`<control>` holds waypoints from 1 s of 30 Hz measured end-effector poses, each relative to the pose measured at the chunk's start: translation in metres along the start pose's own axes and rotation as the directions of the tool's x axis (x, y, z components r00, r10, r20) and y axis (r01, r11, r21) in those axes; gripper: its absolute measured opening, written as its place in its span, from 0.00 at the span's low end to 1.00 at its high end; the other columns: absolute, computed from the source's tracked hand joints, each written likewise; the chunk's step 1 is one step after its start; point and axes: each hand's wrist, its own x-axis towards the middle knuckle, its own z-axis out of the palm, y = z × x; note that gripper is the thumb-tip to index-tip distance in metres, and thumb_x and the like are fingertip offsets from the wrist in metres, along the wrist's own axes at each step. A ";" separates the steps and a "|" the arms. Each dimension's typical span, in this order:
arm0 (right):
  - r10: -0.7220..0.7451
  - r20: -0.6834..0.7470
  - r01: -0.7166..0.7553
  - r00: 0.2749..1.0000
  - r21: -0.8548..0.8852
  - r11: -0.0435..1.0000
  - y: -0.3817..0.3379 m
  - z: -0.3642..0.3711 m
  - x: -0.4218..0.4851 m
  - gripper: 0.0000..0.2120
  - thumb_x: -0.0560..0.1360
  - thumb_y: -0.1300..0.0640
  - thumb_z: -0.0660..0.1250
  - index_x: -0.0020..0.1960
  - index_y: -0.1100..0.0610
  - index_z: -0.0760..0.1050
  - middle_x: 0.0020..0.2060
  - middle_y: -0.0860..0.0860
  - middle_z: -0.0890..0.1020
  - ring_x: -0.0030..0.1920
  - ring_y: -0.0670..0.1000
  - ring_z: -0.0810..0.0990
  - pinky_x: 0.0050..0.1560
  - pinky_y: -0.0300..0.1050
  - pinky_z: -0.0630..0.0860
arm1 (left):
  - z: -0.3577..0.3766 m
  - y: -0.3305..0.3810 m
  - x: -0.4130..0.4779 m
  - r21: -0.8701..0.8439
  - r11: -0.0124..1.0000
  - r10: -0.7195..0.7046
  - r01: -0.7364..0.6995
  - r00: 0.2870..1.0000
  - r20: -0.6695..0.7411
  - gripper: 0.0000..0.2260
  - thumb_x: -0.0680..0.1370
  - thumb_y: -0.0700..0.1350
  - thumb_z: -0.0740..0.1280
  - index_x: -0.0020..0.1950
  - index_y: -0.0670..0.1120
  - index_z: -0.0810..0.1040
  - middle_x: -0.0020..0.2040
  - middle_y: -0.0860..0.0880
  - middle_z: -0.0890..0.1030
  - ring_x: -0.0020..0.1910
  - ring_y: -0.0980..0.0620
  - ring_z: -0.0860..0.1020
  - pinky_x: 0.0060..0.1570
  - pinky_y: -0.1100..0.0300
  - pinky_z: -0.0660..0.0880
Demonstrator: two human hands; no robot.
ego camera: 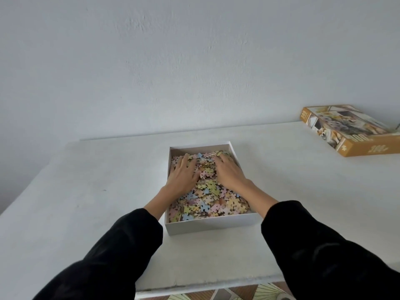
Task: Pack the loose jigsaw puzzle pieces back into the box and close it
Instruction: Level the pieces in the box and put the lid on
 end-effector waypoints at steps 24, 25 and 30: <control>0.072 -0.268 0.004 0.961 0.273 0.962 0.087 -0.073 0.010 0.13 0.76 0.63 0.60 0.58 0.58 0.77 0.57 0.56 0.79 0.59 0.55 0.75 0.58 0.43 0.68 | -0.040 0.071 0.053 -0.226 0.946 0.194 -0.233 0.965 -0.179 0.14 0.78 0.43 0.61 0.63 0.41 0.72 0.62 0.41 0.74 0.55 0.44 0.76 0.55 0.56 0.70; 0.093 -0.276 -0.012 0.957 0.280 0.960 0.098 -0.079 0.009 0.12 0.75 0.63 0.61 0.57 0.58 0.77 0.56 0.56 0.79 0.58 0.55 0.75 0.55 0.42 0.68 | -0.040 0.081 0.060 -0.224 0.943 0.209 -0.246 0.962 -0.176 0.14 0.78 0.43 0.61 0.63 0.41 0.72 0.62 0.42 0.75 0.56 0.45 0.76 0.55 0.56 0.70; 0.183 -0.320 -0.091 0.930 0.282 0.955 0.160 -0.107 0.002 0.12 0.75 0.63 0.61 0.56 0.57 0.78 0.54 0.57 0.78 0.56 0.56 0.75 0.54 0.42 0.68 | -0.036 0.138 0.097 -0.209 0.938 0.251 -0.278 0.957 -0.147 0.15 0.79 0.44 0.61 0.64 0.41 0.72 0.60 0.41 0.75 0.58 0.44 0.74 0.57 0.55 0.69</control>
